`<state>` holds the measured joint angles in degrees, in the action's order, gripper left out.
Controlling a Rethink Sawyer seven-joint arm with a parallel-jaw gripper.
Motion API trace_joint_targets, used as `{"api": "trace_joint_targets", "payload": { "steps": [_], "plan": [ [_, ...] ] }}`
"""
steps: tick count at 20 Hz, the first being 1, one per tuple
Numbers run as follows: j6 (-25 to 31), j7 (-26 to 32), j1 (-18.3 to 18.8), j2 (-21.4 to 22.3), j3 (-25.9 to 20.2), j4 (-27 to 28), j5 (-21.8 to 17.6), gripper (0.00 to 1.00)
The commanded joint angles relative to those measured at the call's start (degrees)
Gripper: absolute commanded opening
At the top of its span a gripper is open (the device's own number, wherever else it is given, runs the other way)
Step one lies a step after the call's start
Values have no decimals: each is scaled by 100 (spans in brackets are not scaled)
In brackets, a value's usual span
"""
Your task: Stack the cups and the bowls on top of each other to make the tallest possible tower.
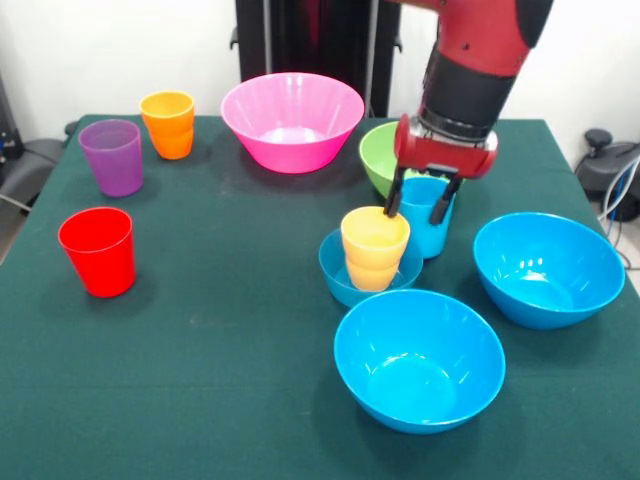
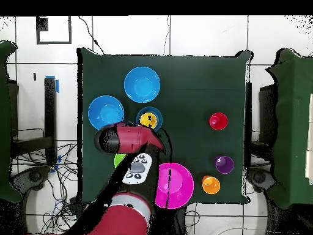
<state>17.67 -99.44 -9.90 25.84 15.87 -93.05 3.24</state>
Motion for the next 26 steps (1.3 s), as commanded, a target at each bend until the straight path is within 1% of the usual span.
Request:
{"api": "trace_joint_targets", "payload": {
  "steps": [1, 5, 8, 13, 17, 19, 21, 26],
  "plan": [
    [669, -976, -160, -89, 259, 219, -7, 100],
    [851, -903, -87, 188, 99, 80, 51, 100],
    [1042, -885, -110, 360, 172, 54, 39, 100],
    [1005, -950, -83, 603, 121, -192, 78, 100],
    [1193, -944, -148, 672, 261, -162, 11, 100],
    [1294, -969, -101, 676, 248, -266, 39, 100],
    [1268, -917, -103, 655, 284, -246, -28, 100],
    [1360, -945, -168, 698, 410, -226, -55, 100]
  ]
}}
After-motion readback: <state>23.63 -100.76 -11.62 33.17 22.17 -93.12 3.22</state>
